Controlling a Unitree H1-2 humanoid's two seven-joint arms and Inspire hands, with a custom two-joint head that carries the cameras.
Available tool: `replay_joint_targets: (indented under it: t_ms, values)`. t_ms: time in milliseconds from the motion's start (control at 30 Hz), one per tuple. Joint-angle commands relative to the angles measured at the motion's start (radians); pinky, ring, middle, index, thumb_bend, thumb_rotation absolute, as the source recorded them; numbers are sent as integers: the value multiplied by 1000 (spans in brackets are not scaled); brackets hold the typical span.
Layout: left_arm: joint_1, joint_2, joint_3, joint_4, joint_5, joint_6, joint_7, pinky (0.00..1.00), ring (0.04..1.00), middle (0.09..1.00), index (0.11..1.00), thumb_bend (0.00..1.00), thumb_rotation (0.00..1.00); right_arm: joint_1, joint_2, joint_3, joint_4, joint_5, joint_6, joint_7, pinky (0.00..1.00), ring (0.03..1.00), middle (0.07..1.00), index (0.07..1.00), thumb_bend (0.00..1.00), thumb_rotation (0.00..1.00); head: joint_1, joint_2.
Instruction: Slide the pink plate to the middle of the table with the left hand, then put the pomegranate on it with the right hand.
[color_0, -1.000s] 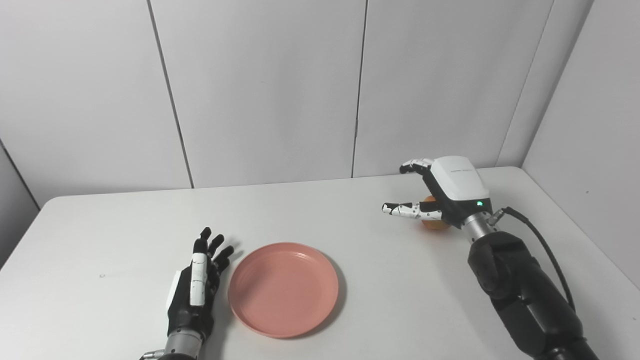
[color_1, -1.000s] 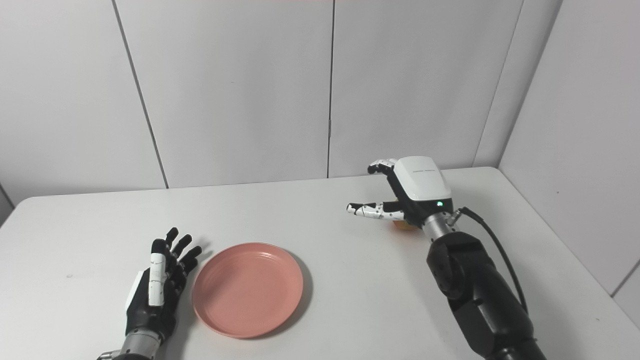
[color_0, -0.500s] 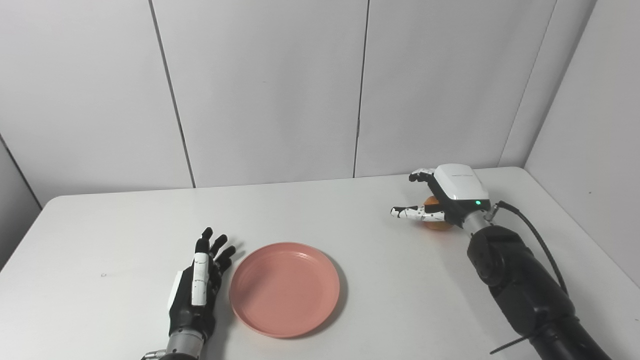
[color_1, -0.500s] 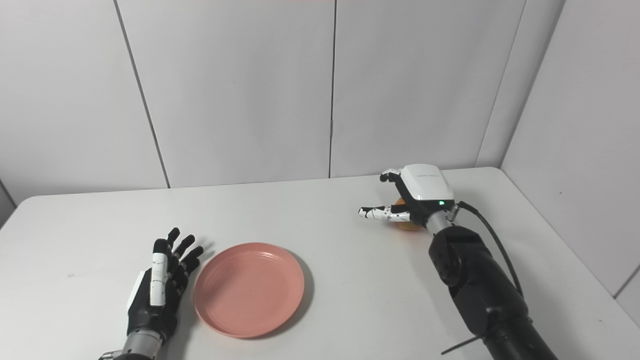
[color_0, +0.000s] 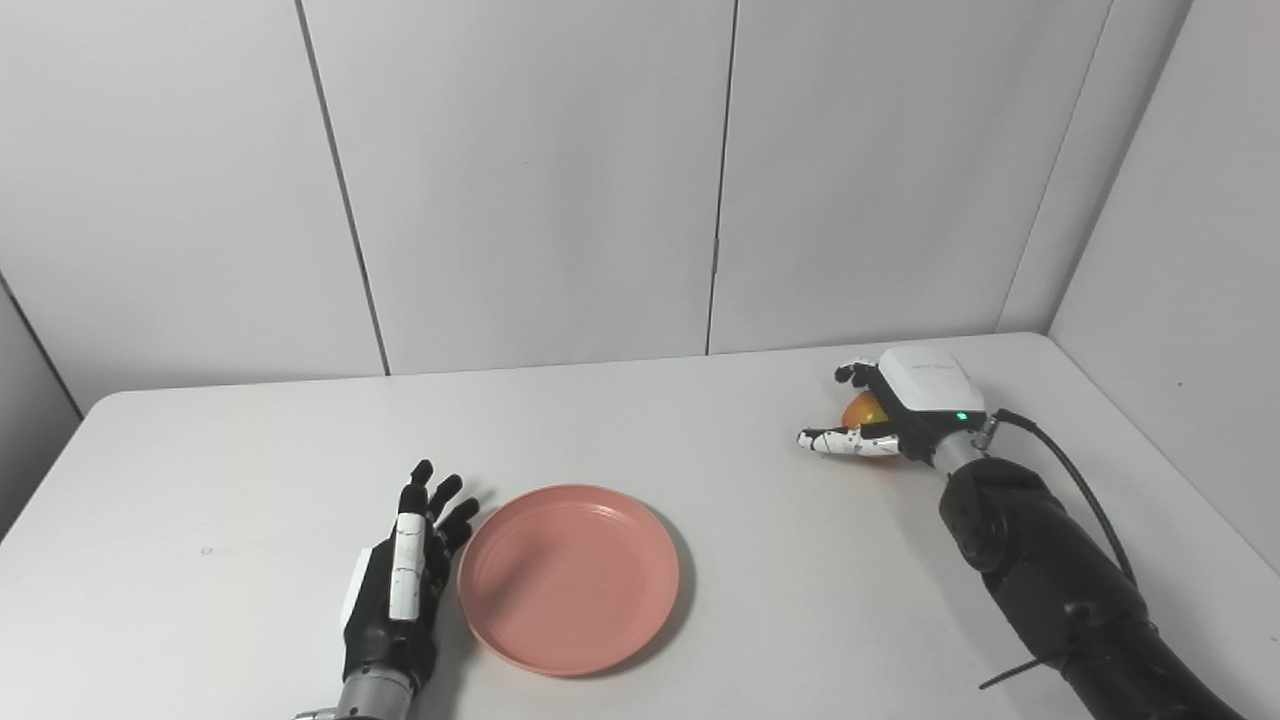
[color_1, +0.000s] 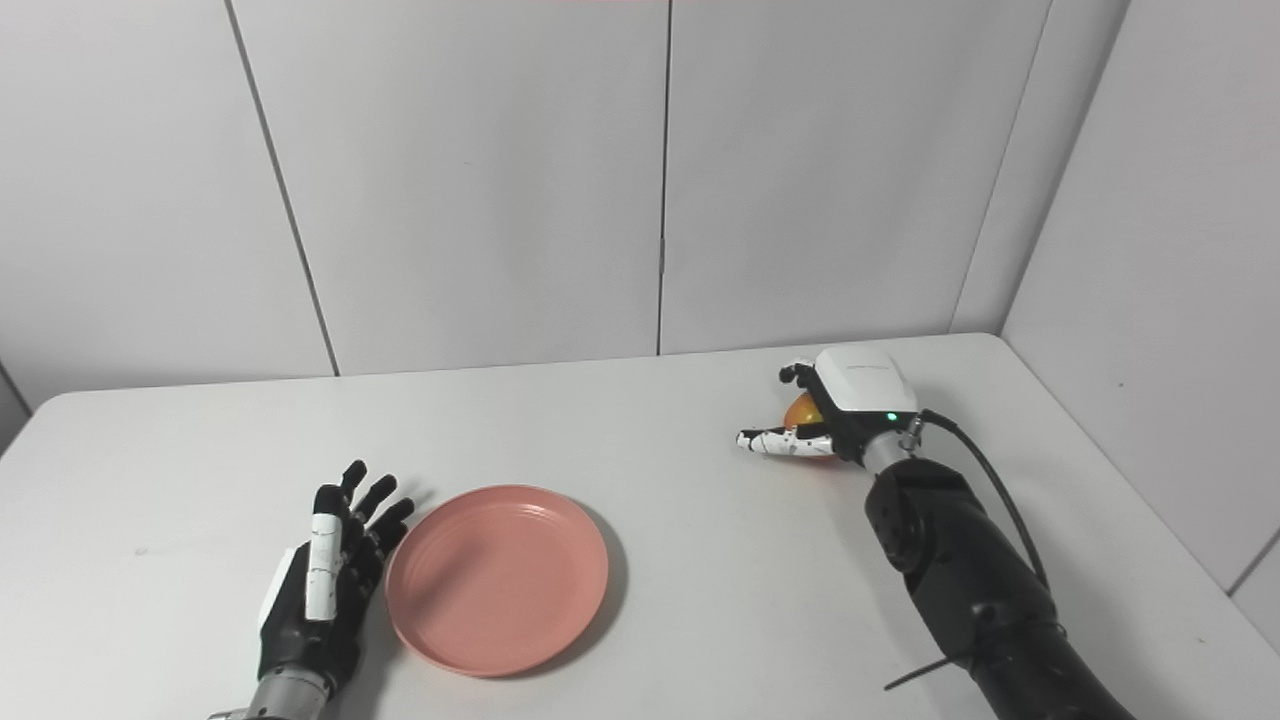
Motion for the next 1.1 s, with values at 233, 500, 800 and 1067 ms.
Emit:
replay_joint_targets:
  t_ms: [233, 500, 800, 1067]
  values:
    - [-9, -2, -14, -46, -1, 11, -16, 909, 886, 913, 1000, 938, 949, -62, -29, -3, 27, 36, 23, -42, 597, 691, 743, 729, 788, 847, 10, 8]
    - [-7, -4, -10, -56, -7, 20, -14, 924, 888, 913, 1000, 943, 940, -46, -17, 0, 33, 69, 23, -52, 531, 640, 708, 714, 783, 829, 16, 17]
    - [-9, -4, -7, -56, -9, 28, -18, 932, 890, 913, 1000, 948, 940, -30, -13, 8, 54, 124, -39, -121, 169, 222, 293, 336, 634, 557, 17, 20]
    - [-10, -5, -7, -57, -8, 28, -19, 921, 885, 912, 1000, 935, 939, -32, -16, 23, 77, 160, -84, -179, 141, 184, 247, 313, 560, 260, 17, 22]
